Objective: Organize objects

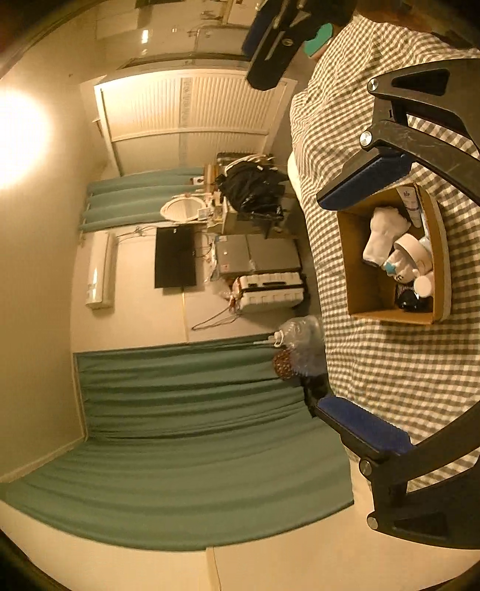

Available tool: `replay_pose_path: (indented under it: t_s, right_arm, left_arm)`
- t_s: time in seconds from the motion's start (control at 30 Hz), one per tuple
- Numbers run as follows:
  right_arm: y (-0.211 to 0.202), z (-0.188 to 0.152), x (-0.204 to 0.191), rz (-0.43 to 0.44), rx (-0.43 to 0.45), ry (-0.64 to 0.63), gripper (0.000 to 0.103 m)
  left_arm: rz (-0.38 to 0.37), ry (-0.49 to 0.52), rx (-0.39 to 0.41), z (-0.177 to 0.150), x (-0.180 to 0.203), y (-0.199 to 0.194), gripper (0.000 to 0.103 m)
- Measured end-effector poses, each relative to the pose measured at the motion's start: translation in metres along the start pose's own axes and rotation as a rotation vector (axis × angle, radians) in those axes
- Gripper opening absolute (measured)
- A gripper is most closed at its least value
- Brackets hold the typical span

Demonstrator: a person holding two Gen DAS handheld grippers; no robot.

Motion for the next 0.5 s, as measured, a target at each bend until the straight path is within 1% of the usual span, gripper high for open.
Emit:
replay_pose_path:
  t_s: [0.07,0.17,0.2,0.27,0.33,0.37,0.47,0.5]
  right_arm:
    - [-0.008,-0.007,0.001,0.003,0.006,0.005,0.102]
    - [-0.013,-0.028,-0.002,0.008,-0.006,-0.005,0.102]
    - [-0.012,-0.041,-0.004,0.001,-0.017,-0.022,0.102]
    - [-0.006,-0.063,-0.008,-0.017,-0.035,-0.059,0.102]
    - [-0.001,-0.087,-0.013,-0.036,-0.044,-0.092,0.102]
    - [0.001,-0.098,-0.014,-0.037,-0.046,-0.098,0.102]
    - [0.009,-0.13,-0.02,-0.016,-0.074,-0.102,0.102]
    - [0.011,-0.139,-0.022,-0.023,-0.076,-0.105,0.102]
  left_arm:
    - [0.012,0.001,0.021,-0.005,0.0,-0.009,0.103]
    - [0.027,-0.01,0.05,-0.02,0.0,-0.019,0.103]
    - [0.039,-0.018,0.058,-0.027,-0.001,-0.022,0.103]
    - [0.09,-0.05,0.067,-0.045,-0.007,-0.024,0.103]
    - [0.128,-0.075,0.04,-0.066,-0.013,-0.022,0.103]
    - [0.137,-0.085,0.031,-0.075,-0.016,-0.021,0.103]
    - [0.181,-0.124,-0.014,-0.115,-0.025,-0.009,0.103]
    - [0.182,-0.132,-0.035,-0.124,-0.027,-0.004,0.103]
Point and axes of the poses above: each gripper's, at about its wrist camera, not at the fingertips, and y roughly the way its jaws point, x to its right, z to its top, the point moved 7 cm from there along y, roughly the way its jaws point, and after that the axes turned 14 degrees about -z, right-handed, at the moved point
